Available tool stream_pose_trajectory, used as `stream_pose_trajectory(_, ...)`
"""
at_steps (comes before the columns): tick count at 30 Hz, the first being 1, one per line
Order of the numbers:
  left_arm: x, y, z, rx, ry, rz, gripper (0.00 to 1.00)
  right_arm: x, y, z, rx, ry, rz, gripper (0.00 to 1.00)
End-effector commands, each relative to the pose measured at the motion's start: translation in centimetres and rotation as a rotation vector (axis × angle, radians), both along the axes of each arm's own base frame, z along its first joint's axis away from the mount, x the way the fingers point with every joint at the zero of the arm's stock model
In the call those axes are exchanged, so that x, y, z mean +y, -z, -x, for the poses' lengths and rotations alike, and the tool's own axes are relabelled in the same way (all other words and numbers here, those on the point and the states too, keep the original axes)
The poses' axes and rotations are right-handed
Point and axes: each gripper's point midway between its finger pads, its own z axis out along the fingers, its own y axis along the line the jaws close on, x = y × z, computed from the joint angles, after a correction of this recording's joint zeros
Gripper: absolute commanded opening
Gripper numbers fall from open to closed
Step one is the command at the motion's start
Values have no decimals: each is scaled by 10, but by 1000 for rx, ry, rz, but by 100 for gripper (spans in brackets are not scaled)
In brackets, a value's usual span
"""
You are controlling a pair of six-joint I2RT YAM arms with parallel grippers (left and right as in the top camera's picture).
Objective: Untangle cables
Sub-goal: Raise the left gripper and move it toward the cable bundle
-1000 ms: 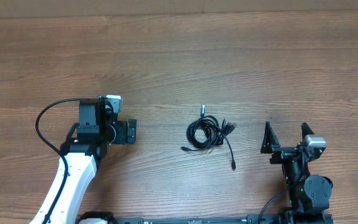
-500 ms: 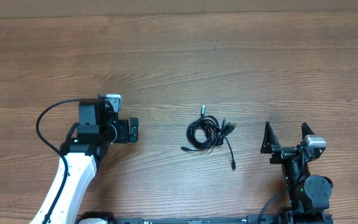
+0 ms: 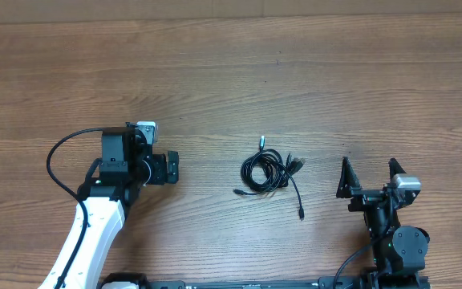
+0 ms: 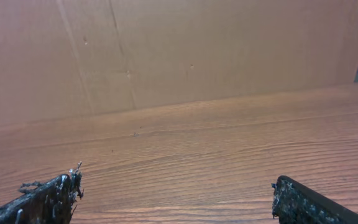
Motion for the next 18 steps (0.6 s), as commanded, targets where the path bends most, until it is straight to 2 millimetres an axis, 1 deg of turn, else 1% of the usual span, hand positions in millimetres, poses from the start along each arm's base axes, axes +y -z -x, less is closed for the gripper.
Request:
stream_pose_trajectory(1,-1,-10,-10,-28,-16,23,99,-1,1,0,-8,8,-4,100)
stream_pose_trajectory(18,-1,-10,-10,-31,-16,22,100,-1,1,0,-8,7,-4,100)
